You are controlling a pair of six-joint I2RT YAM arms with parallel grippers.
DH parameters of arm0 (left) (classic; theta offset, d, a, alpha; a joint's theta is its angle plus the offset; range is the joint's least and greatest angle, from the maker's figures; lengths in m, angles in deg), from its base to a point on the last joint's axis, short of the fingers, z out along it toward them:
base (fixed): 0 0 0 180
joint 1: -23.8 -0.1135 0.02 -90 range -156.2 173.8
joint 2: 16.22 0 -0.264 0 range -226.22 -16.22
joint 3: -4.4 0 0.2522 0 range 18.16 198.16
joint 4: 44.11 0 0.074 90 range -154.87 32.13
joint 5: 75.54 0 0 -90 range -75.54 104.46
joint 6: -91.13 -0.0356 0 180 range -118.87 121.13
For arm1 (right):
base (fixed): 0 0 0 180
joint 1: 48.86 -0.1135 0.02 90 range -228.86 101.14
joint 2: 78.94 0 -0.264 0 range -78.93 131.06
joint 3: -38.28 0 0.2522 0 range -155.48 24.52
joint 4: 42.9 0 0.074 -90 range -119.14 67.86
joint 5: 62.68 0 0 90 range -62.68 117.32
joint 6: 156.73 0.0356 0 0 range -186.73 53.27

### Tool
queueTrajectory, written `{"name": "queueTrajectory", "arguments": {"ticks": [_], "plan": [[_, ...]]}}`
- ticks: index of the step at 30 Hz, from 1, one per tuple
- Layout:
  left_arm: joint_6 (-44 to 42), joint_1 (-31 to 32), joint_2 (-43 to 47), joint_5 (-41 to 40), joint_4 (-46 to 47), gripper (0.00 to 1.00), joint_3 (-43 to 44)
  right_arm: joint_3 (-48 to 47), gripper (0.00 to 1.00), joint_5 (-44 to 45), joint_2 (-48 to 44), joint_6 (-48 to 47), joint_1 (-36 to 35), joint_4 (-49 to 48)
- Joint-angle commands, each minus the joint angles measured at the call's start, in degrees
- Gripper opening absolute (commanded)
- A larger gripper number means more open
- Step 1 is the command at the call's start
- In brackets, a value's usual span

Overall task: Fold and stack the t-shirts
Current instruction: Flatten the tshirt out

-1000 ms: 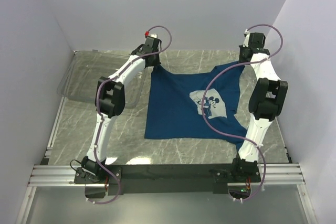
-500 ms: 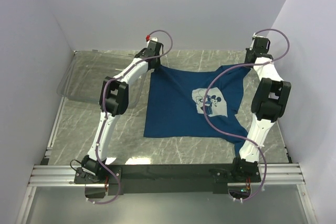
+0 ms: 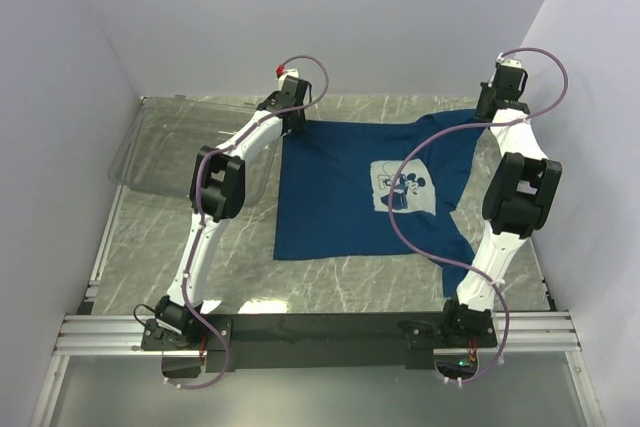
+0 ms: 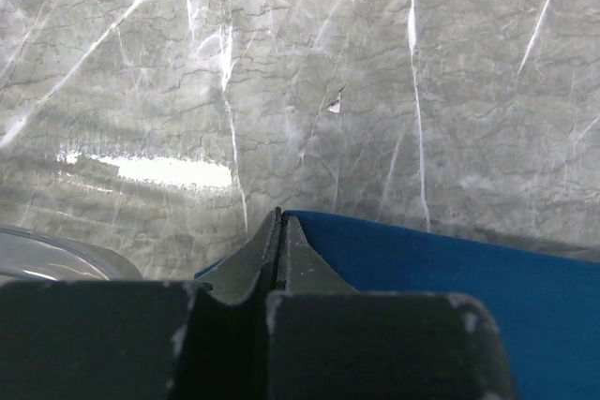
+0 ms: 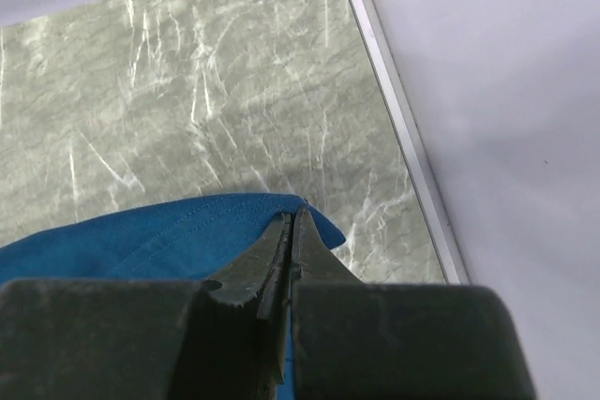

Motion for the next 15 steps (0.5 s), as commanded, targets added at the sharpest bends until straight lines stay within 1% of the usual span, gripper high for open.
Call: {"name": "queueTrajectory", "arguments": {"ticks": [1,8,12,13,14,15], "plan": [[0.7,-0.7,-0.5,-2.0,2.9,0.0,3.1,-4.5,0.0,0.7,-0.2,0.9,0.5,-1.4],[1.2,-0.7,-1.1,-2.3,3.9,0.0,4.5,-9.8,0.0,0.4,3.2,1.0,0.1,-0.2],[1.7,-0.8,-1.8,-1.4,4.6,0.0,5.4,-15.2,0.0,0.0,6.2,1.1,-0.5,1.8],[1.8,-0.7,-1.9,-0.6,4.8,0.02,5.7,-16.2,0.0,-0.1,7.5,1.0,-0.8,2.2],[1.9,-0.7,-1.9,-0.3,4.9,0.1,6.2,-17.1,0.0,0.0,8.2,0.9,-1.0,2.5],[2.3,-0.7,-1.8,0.1,4.9,0.16,6.6,-19.2,0.02,-0.1,8.9,0.9,-1.2,3.4]]}}
